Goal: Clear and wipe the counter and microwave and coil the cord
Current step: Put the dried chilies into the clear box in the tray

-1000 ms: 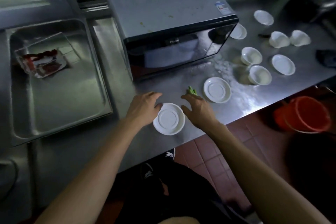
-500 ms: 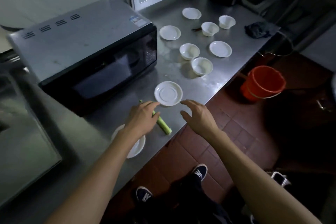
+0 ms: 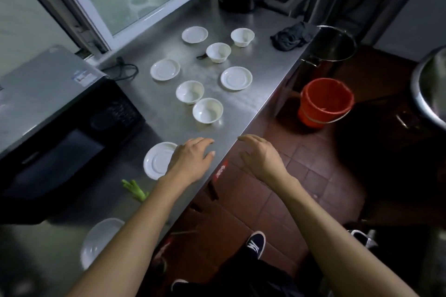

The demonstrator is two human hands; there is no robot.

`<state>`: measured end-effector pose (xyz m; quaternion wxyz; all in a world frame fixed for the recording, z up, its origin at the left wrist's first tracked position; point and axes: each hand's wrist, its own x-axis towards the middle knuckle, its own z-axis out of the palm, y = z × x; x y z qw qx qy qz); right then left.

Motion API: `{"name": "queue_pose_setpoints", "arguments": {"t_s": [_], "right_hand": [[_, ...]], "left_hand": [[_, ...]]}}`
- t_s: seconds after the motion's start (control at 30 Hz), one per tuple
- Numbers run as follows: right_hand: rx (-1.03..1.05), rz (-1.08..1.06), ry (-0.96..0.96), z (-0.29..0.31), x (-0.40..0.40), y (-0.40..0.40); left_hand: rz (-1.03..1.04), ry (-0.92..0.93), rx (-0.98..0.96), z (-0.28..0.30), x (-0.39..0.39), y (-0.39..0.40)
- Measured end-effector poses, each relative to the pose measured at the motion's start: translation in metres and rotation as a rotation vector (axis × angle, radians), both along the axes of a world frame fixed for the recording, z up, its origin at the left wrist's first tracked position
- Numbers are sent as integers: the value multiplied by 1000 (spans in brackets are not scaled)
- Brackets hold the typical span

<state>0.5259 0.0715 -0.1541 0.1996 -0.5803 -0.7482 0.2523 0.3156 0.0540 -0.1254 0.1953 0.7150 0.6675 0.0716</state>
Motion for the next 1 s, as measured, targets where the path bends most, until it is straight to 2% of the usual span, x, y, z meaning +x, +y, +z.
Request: {"name": "queue_pose_setpoints", "arguments": {"t_s": [0.43, 0.8, 1.0], "right_hand": [[-4, -92, 28, -2, 88, 59], [37, -48, -33, -3, 94, 146], [-43, -14, -101, -1, 71, 221]], "left_hand": [[-49, -33, 2, -5, 93, 73], [2, -127, 4, -35, 85, 166], [64, -169, 44, -38, 56, 231]]}}
